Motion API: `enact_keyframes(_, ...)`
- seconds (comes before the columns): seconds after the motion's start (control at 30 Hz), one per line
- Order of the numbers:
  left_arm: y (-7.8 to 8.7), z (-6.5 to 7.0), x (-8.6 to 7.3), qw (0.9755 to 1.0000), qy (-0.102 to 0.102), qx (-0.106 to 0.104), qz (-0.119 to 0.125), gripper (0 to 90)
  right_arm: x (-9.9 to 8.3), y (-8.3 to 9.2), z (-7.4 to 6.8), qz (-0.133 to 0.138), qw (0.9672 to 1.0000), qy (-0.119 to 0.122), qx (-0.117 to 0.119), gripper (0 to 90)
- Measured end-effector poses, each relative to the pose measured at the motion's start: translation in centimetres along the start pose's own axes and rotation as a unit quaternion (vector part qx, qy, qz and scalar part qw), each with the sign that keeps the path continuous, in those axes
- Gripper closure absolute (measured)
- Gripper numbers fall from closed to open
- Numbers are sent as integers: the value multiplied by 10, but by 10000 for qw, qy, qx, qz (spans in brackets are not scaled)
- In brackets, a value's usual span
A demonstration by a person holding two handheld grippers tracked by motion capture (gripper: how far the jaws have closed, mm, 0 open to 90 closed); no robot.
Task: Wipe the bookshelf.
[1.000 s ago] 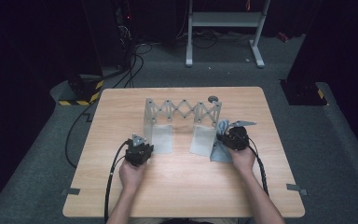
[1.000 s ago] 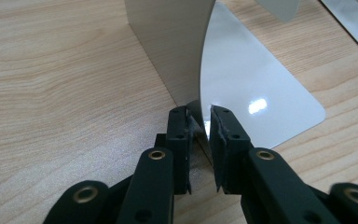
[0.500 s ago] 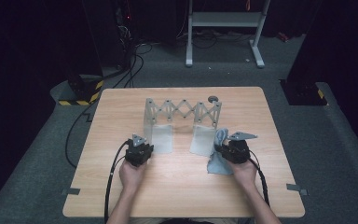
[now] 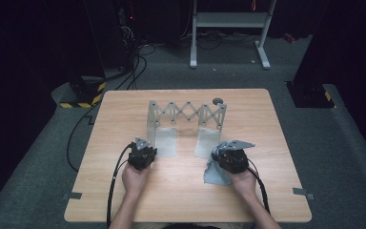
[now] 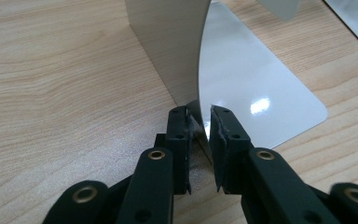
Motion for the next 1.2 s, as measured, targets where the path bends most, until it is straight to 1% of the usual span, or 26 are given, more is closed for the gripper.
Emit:
enact_keyframes(0.2, 0, 0, 0, 10000, -1, 11, 5, 777, 4, -6, 3, 138, 9997, -135, -145, 828)
enact_keyframes(0.33, 0, 0, 0, 10000, -1, 10, -1, 777, 4, -6, 7, 188, 9990, -208, -342, 828)
enact_keyframes(0.37, 0, 0, 0, 10000, -6, 13, -2, 777, 4, -6, 10, 207, 9986, -275, -389, 828)
enact_keyframes(0.5, 0, 0, 0, 10000, 1, 6, -3, 777, 3, -3, 20, 243, 9975, -394, -533, 827)
enact_keyframes(0.63, 0, 0, 0, 10000, 4, 3, -1, 777, 2, 1, 32, 287, 9956, -552, -702, 827)
enact_keyframes(0.67, 0, 0, 0, 10000, 7, 2, -1, 777, 2, 1, 34, 285, 9953, -554, -736, 828)
enact_keyframes(0.7, 0, 0, 0, 10000, 7, 5, -1, 777, 2, 2, 37, 304, 9947, -609, -772, 828)
enact_keyframes(0.73, 0, 0, 0, 10000, 7, 5, -1, 777, 2, 2, 37, 304, 9947, -609, -772, 828)
enact_keyframes(0.8, 0, 0, 0, 10000, 11, 0, 0, 777, 1, 5, 49, 366, 9922, -776, -899, 828)
enact_keyframes(0.83, 0, 0, 0, 10000, 13, -4, 0, 777, 1, 7, 51, 371, 9921, -778, -916, 828)
enact_keyframes(0.93, 0, 0, 0, 10000, 19, -11, 1, 777, 2, 12, 54, 411, 9907, -835, -994, 828)
enact_keyframes(1.1, 0, -1, 0, 10000, 26, -19, 1, 777, 10, 29, 59, 612, 9879, -848, -1147, 828)
enact_keyframes(1.2, 0, -1, 0, 10000, 24, -16, 1, 777, 15, 37, 59, 667, 9872, -808, -1201, 828)
Point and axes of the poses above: each handheld gripper's, and its own axes: y roughly backward along the jaws, x roughly out of its top, z roughly to its right, the point moved 1 cm from there along -y, roughly forward along the jaws, and after that the axes turned 6 degrees about -z, right-handed, at the moved point
